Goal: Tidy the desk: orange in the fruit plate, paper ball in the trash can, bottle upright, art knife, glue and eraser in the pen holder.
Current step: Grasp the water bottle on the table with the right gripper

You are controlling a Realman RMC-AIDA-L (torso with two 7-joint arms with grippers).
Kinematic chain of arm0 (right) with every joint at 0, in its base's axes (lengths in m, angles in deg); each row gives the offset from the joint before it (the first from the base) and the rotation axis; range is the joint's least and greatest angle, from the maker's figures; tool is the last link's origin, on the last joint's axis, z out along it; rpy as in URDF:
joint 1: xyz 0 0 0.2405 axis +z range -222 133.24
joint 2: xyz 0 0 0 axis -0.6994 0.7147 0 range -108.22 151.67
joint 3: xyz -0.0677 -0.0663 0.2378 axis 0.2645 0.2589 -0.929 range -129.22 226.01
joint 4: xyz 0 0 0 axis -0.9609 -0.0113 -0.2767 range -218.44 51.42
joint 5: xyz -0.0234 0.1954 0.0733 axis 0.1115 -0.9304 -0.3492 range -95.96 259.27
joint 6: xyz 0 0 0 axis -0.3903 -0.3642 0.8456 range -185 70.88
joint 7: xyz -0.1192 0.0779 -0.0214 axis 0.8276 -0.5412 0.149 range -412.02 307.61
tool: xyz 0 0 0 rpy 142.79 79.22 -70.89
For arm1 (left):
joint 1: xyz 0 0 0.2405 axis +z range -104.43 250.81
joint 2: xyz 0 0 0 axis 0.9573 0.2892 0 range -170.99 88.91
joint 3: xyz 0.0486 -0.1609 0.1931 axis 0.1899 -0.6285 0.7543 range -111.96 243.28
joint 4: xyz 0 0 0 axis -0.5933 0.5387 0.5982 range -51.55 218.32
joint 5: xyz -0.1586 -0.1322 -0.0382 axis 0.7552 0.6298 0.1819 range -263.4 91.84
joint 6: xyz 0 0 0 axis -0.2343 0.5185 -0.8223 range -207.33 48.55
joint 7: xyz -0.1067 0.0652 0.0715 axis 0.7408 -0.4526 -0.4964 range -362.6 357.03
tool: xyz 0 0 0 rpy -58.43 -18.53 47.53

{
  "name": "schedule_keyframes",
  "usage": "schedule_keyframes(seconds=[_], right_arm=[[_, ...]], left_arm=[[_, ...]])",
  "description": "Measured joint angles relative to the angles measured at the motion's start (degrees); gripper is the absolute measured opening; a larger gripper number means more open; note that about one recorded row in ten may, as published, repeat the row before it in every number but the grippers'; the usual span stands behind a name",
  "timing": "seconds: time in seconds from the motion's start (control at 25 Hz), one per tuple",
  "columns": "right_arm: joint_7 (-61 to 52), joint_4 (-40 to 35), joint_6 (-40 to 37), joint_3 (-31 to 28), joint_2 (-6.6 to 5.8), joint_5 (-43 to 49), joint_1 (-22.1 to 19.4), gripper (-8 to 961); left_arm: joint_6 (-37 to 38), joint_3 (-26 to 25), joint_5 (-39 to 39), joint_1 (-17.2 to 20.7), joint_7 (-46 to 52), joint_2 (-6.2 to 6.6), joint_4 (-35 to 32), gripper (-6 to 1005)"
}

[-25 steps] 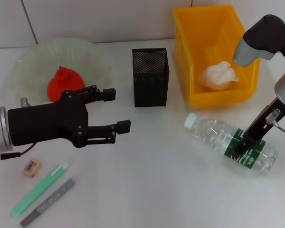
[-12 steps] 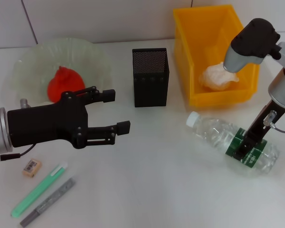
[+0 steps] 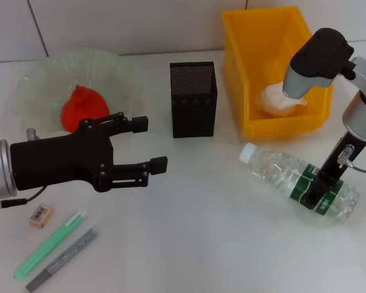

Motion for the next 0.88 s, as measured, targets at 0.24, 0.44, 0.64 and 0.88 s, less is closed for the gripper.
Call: schedule_keyframes(seconds=[0.24,0.44,0.64,0.88], right_arm=[[-0.02,0.57,0.50,0.00,0.06,0.01,0.03,815],[-0.03,1.76,1.29,0.00,0.14,-0.19,0.13,815],[-0.03,2.25,1.61,0.00,0.15,-0.26,0.31,816],[-0.07,2.97,2.11,0.00,0.25,-0.32,0.56,815]], left_arm=[[-0.02,0.00,0.00,-0.42,-0.45,0.00,0.75,853],[-0.02,0.00,0.00,-0.53,-0.45,0.00,0.79,853],[-0.01,0.00,0.00,-0.54,-0.46,0.00,0.79,853],[-0.07,0.00,0.00,-0.53,-0.50,0.00,0.79,853]])
